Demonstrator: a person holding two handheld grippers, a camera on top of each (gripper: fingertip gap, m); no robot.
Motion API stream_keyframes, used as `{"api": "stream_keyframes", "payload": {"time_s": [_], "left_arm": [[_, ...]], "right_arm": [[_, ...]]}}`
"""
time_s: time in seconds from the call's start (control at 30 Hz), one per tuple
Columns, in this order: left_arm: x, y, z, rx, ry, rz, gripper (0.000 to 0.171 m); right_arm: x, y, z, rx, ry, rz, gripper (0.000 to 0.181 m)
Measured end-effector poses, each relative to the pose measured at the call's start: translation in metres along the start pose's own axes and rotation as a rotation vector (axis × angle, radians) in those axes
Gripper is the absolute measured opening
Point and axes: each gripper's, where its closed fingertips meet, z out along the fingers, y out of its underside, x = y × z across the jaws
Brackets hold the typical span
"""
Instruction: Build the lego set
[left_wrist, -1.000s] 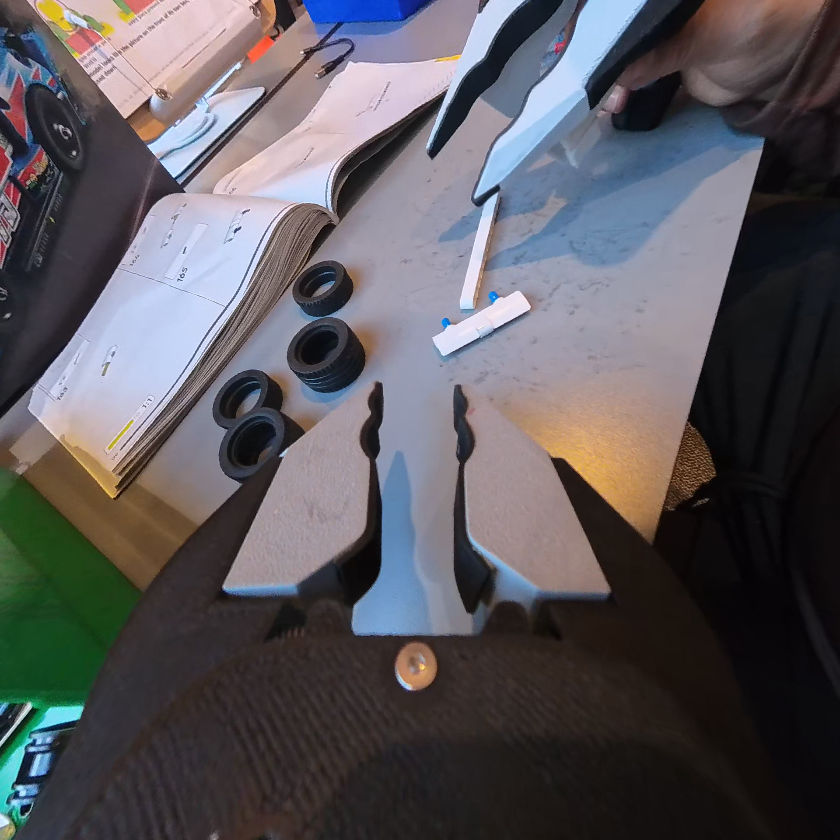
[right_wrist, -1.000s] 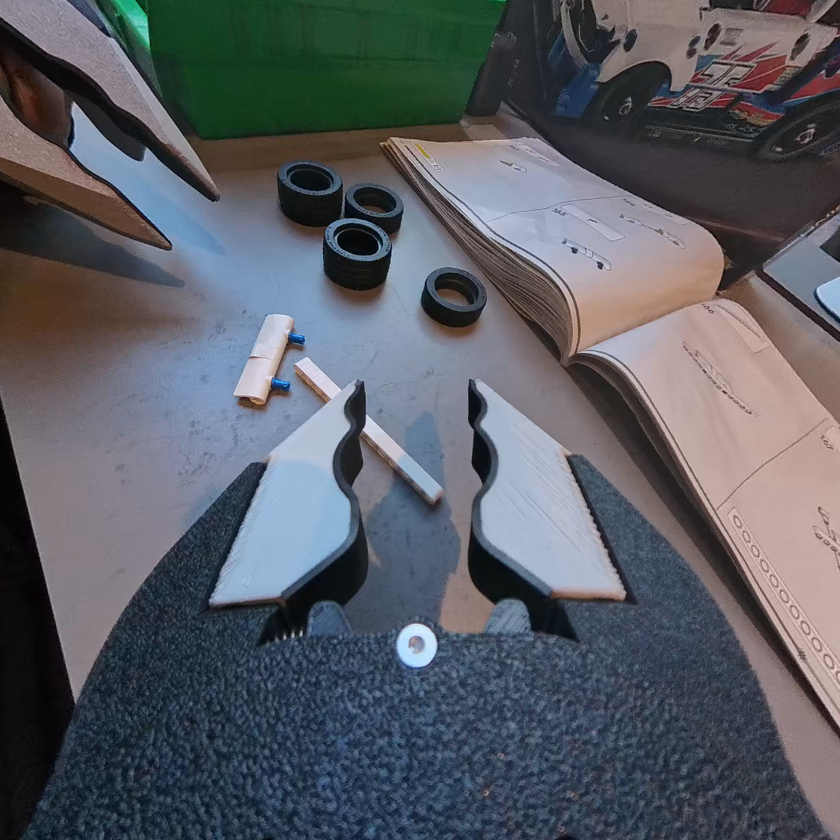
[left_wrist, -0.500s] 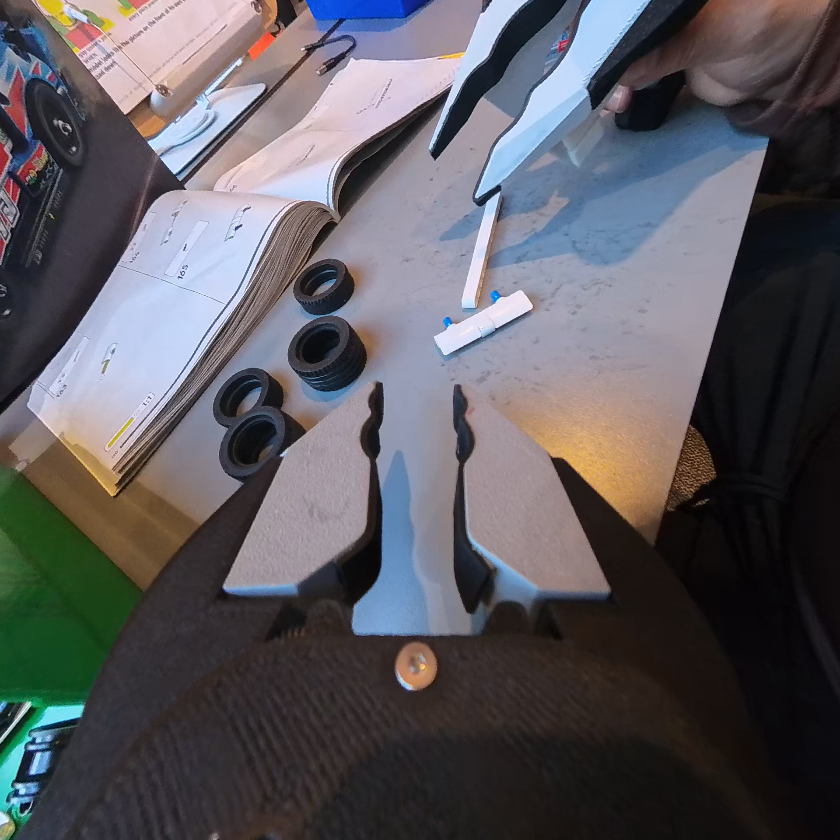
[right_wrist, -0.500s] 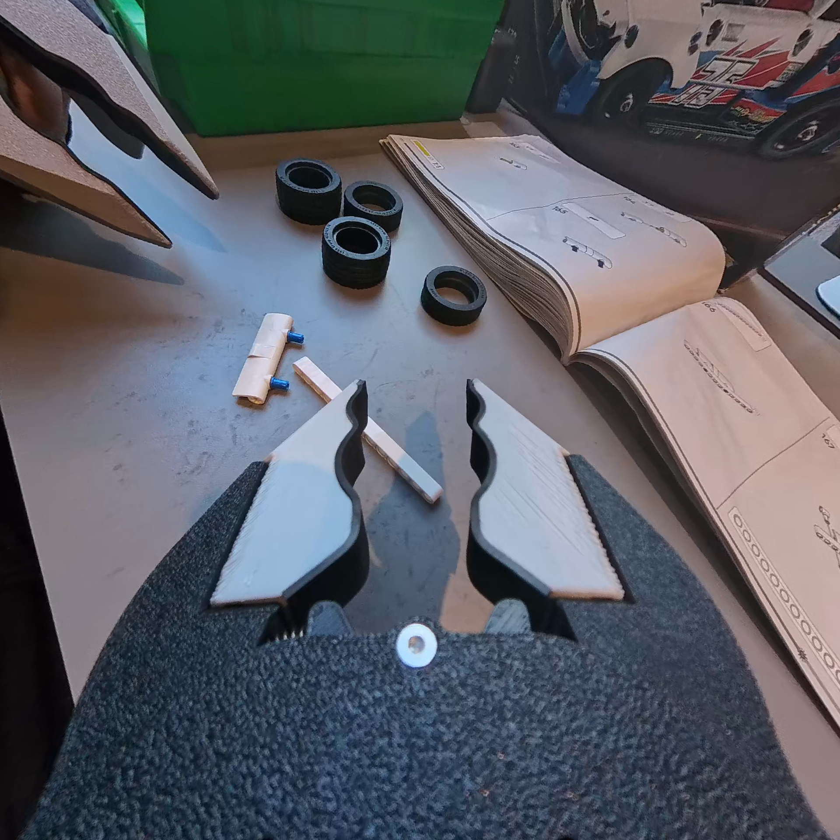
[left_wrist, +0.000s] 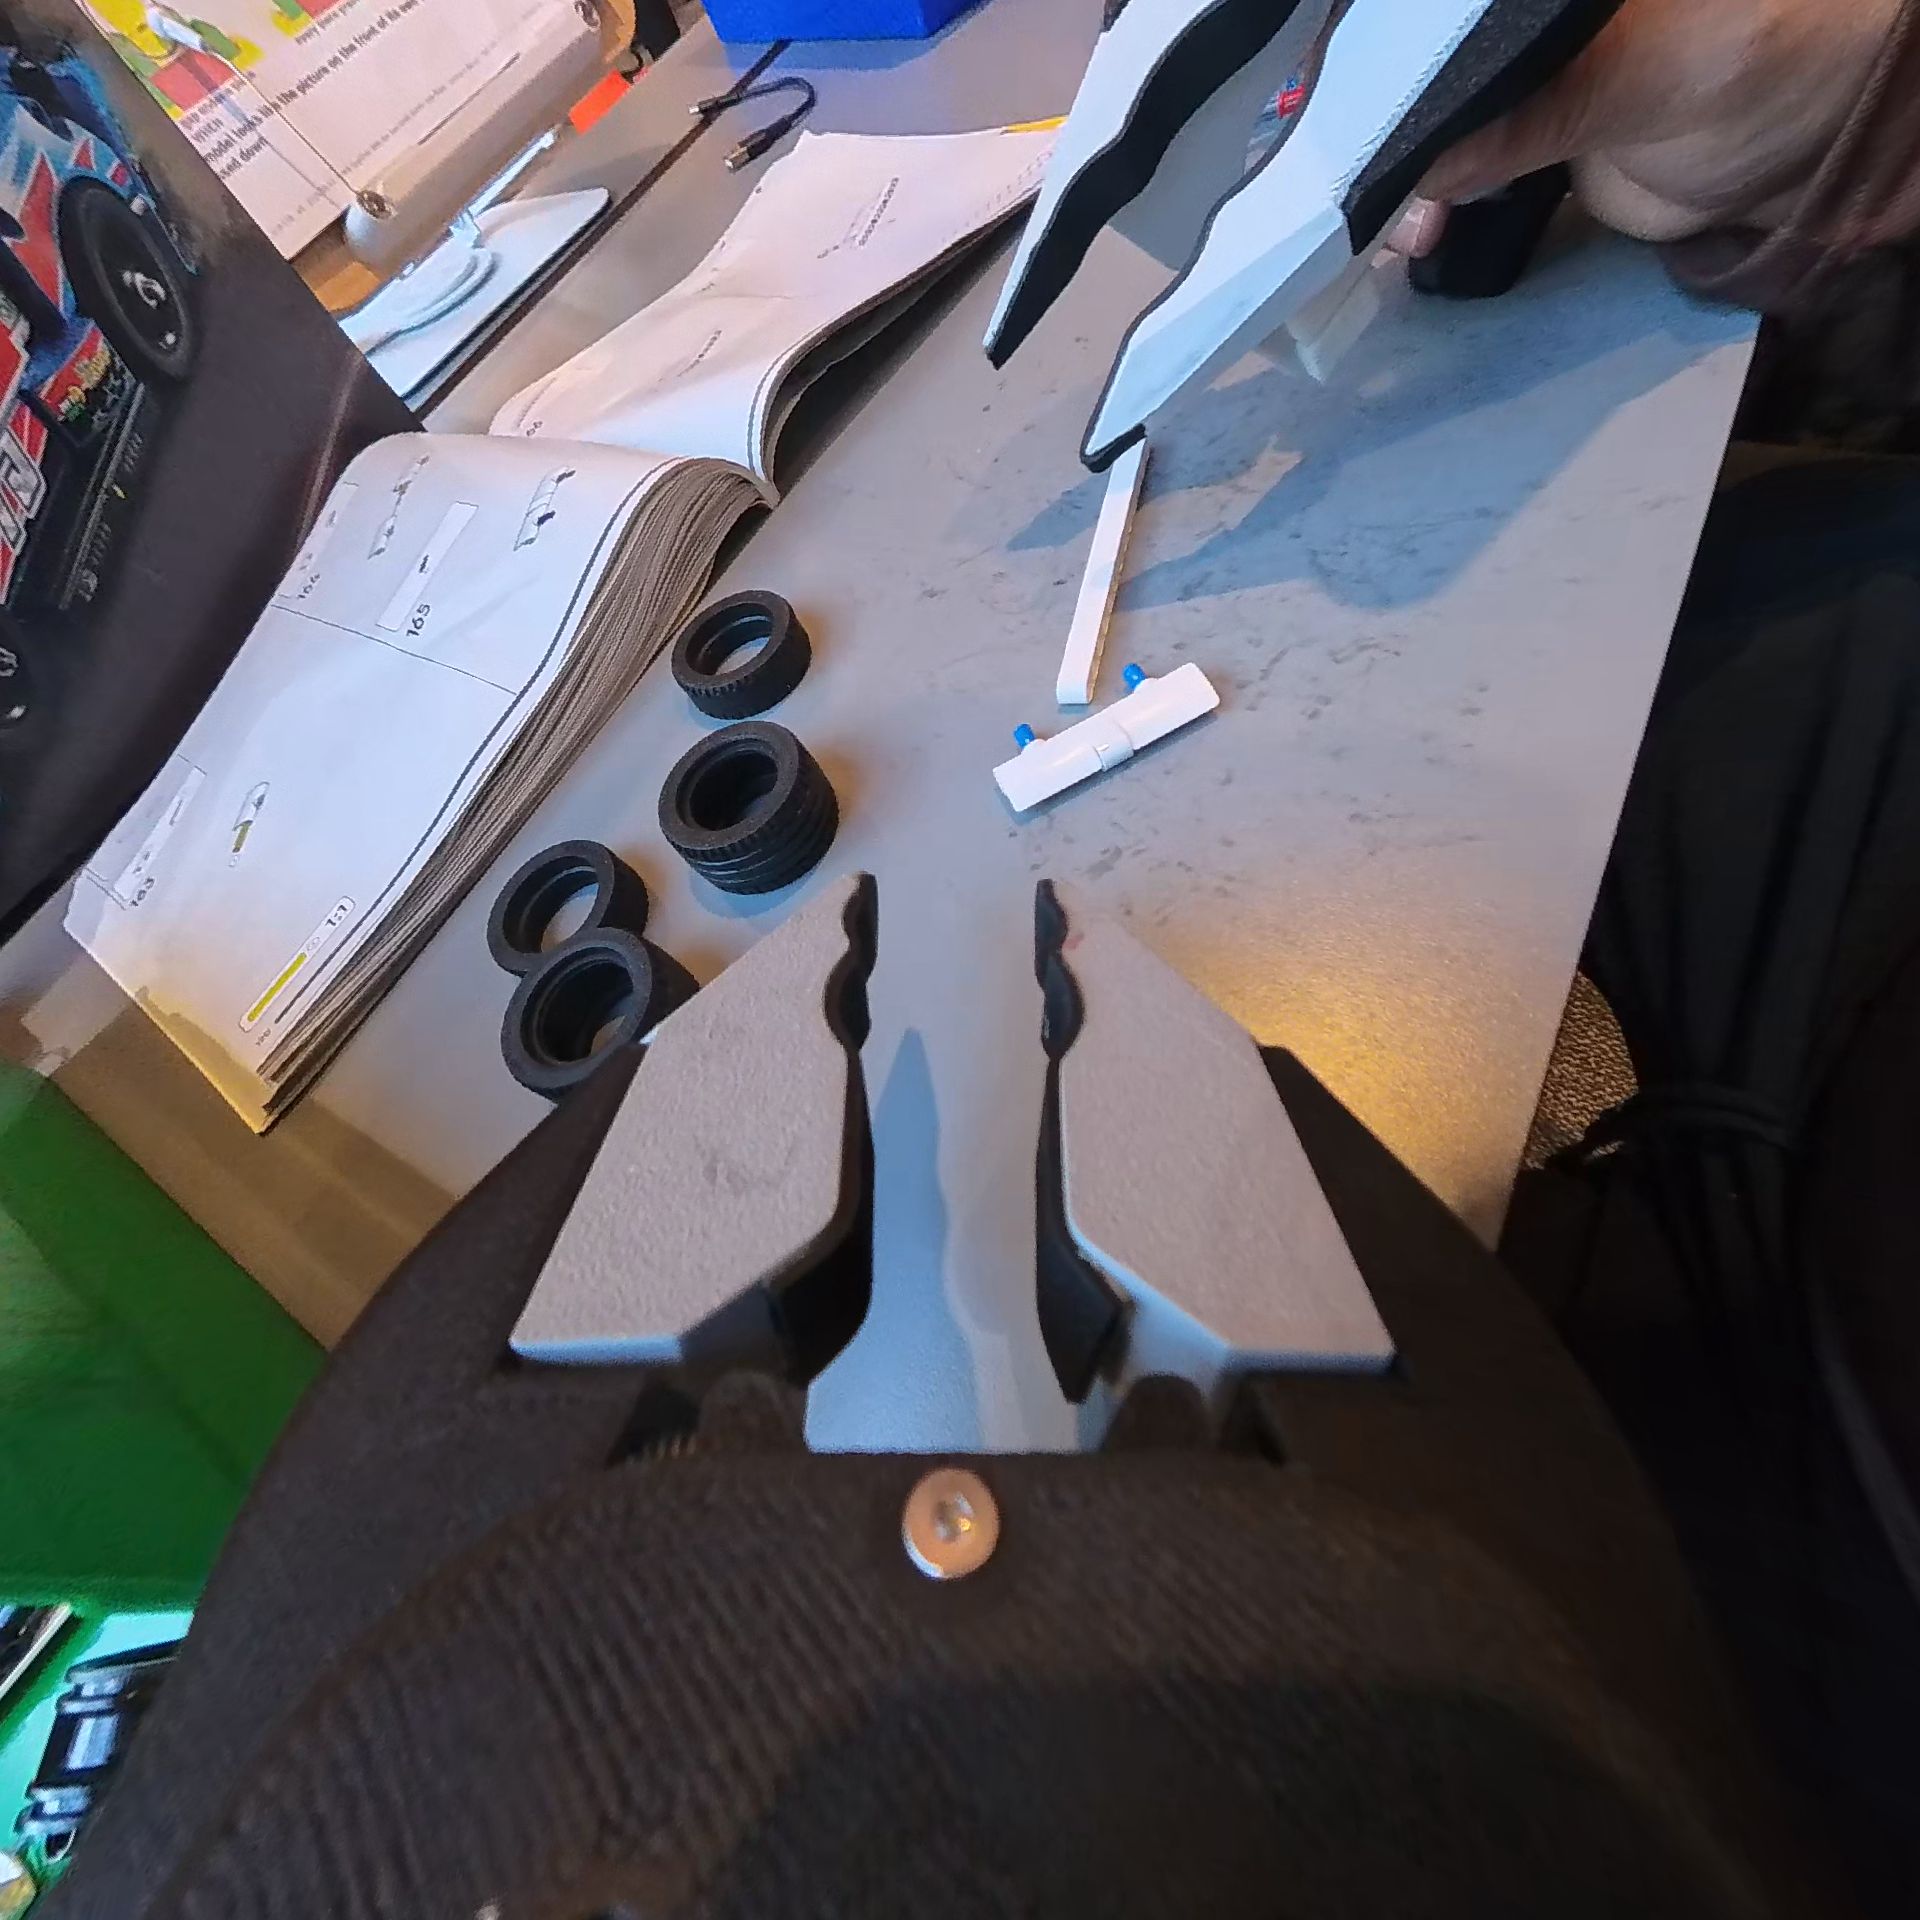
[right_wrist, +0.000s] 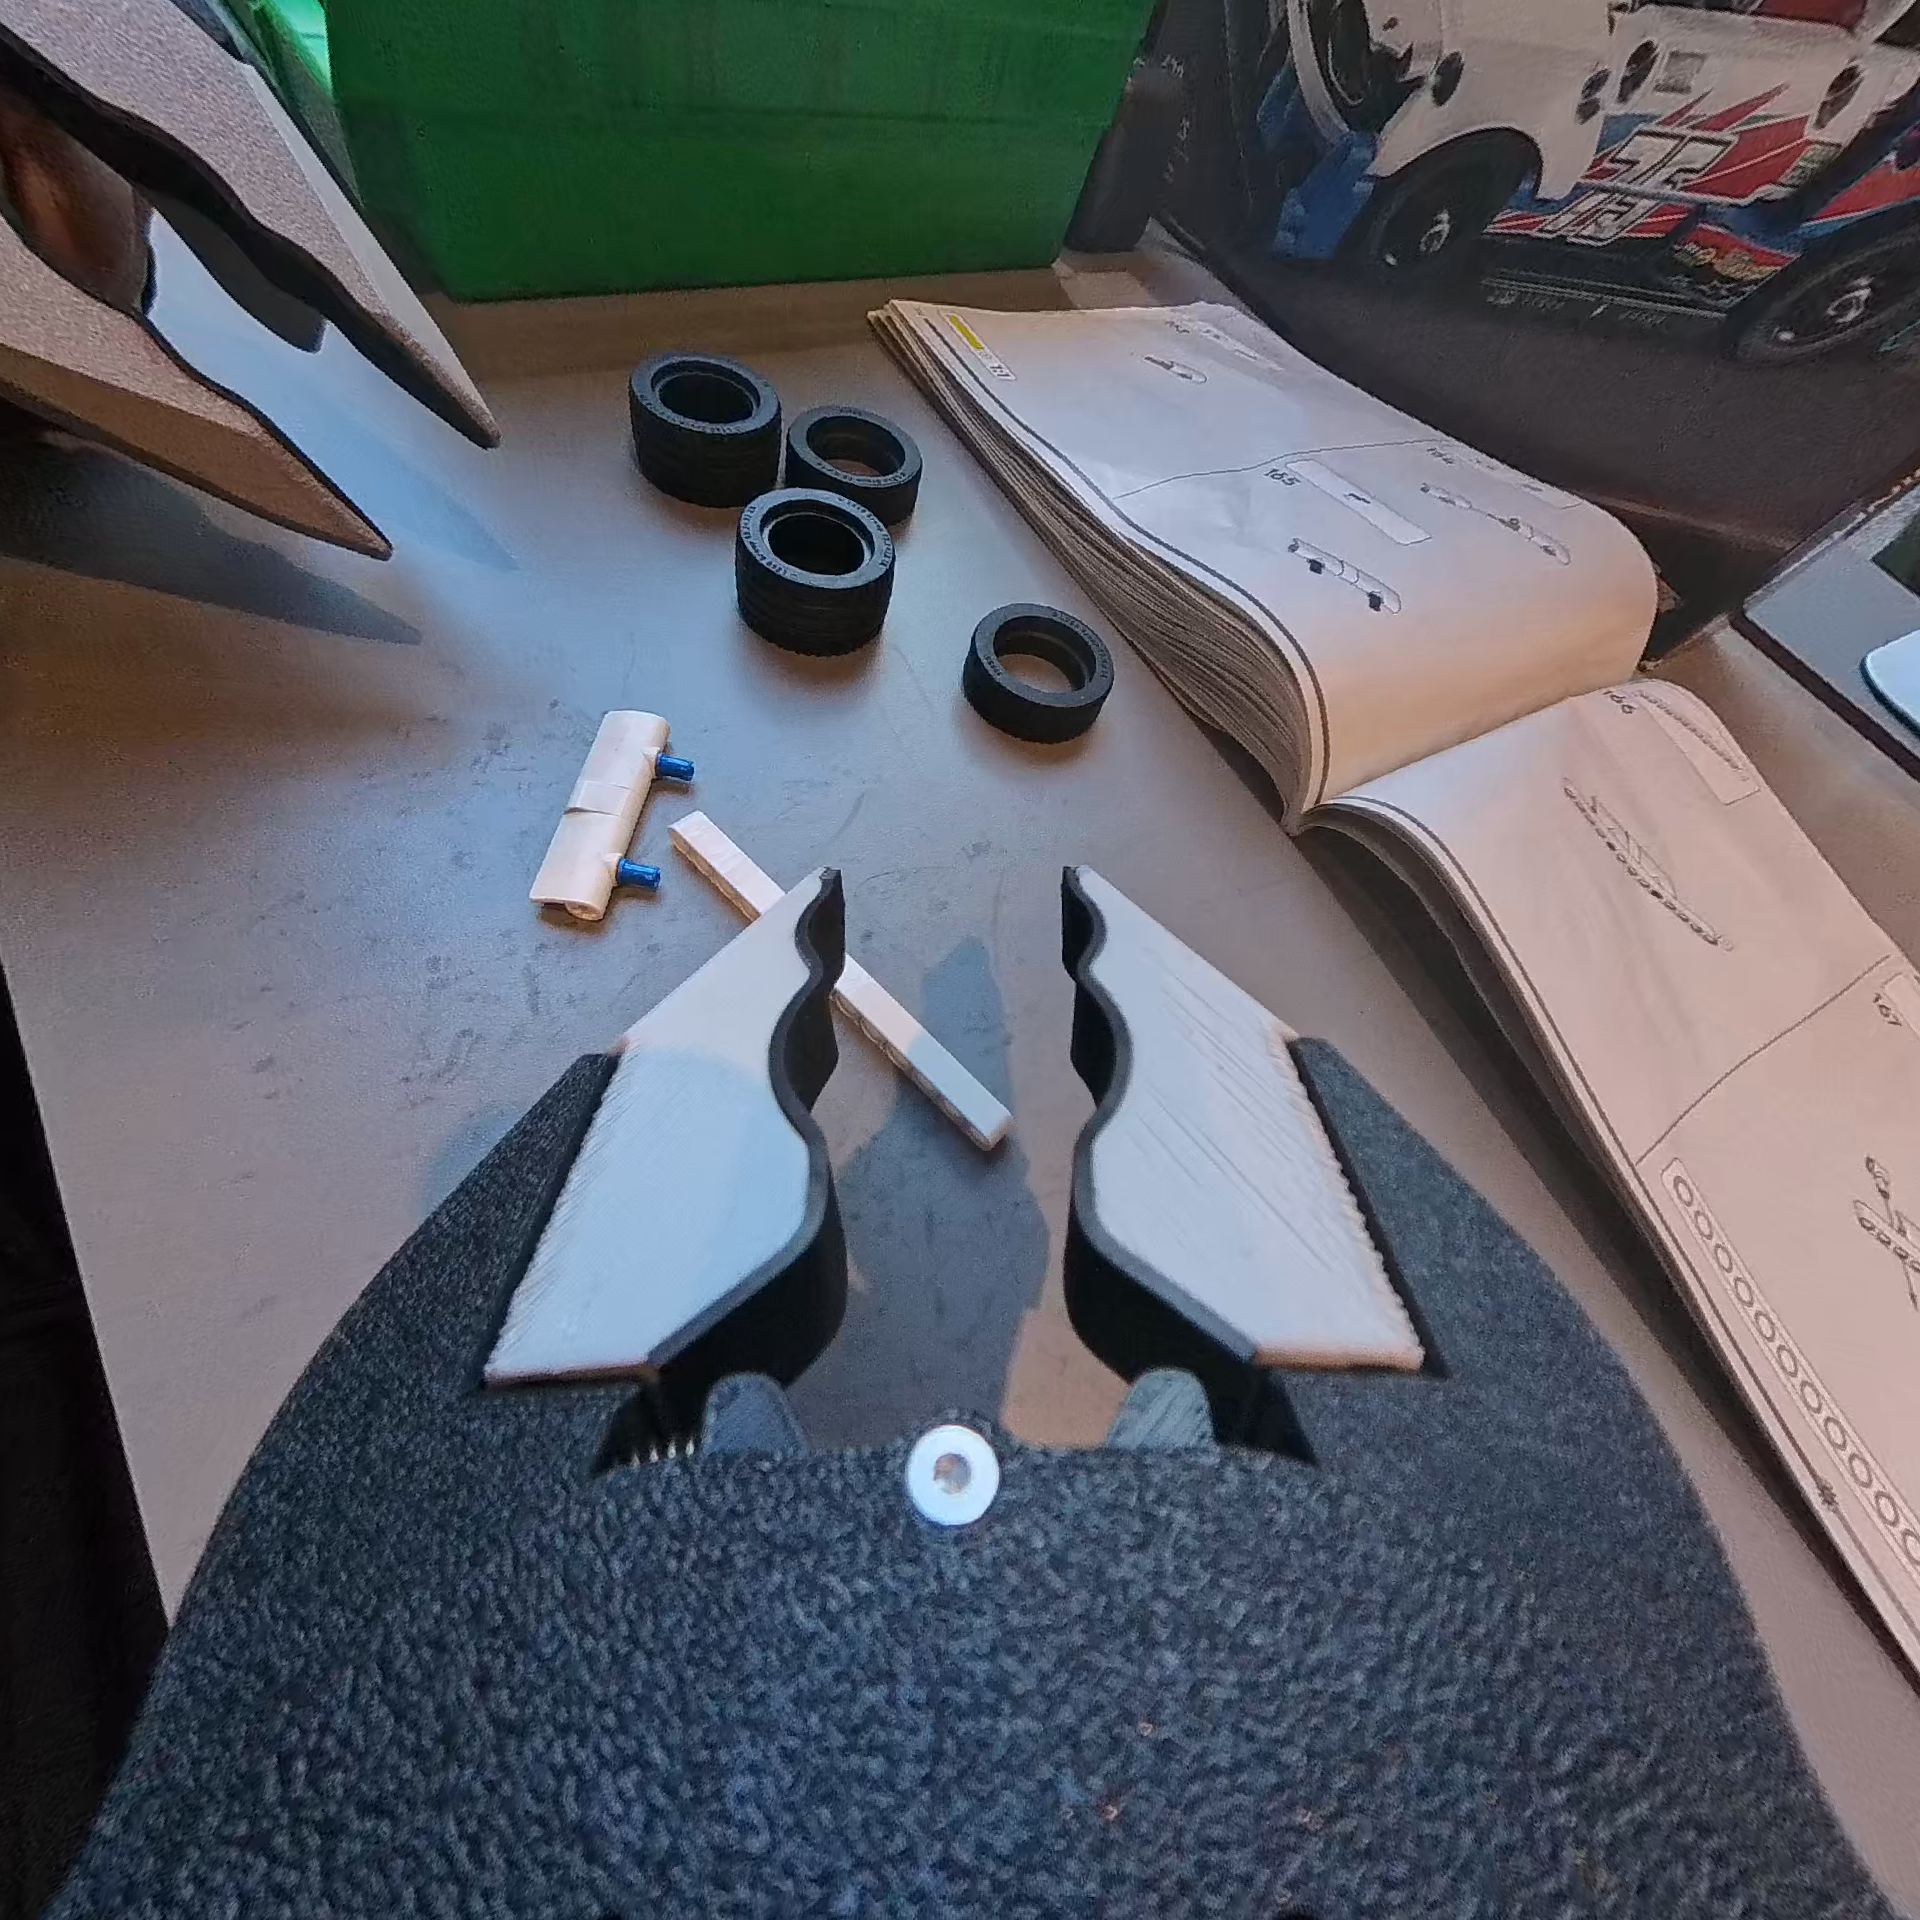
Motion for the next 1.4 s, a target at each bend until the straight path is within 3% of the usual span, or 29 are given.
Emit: {"api": "stream_keyframes", "payload": {"time_s": [0.97,1.17,1.33,1.4], "left_arm": [[0.001,0.001,0.001,-0.008,0.005,-0.001,0.027],[0.013,0.005,0.014,-0.072,0.127,0.001,0.03],[0.016,0.004,0.039,-0.124,0.174,0.072,0.036],[0.017,0.005,0.047,-0.147,0.197,0.088,0.039]], "right_arm": [[0.012,0.006,-0.001,-0.027,0.044,0.019,0.039],[-0.004,0.015,0.001,-0.072,-0.116,-0.02,0.038],[-0.01,0.035,0.008,-0.204,-0.194,-0.038,0.035],[-0.015,0.036,0.008,-0.215,-0.227,-0.046,0.023]]}}
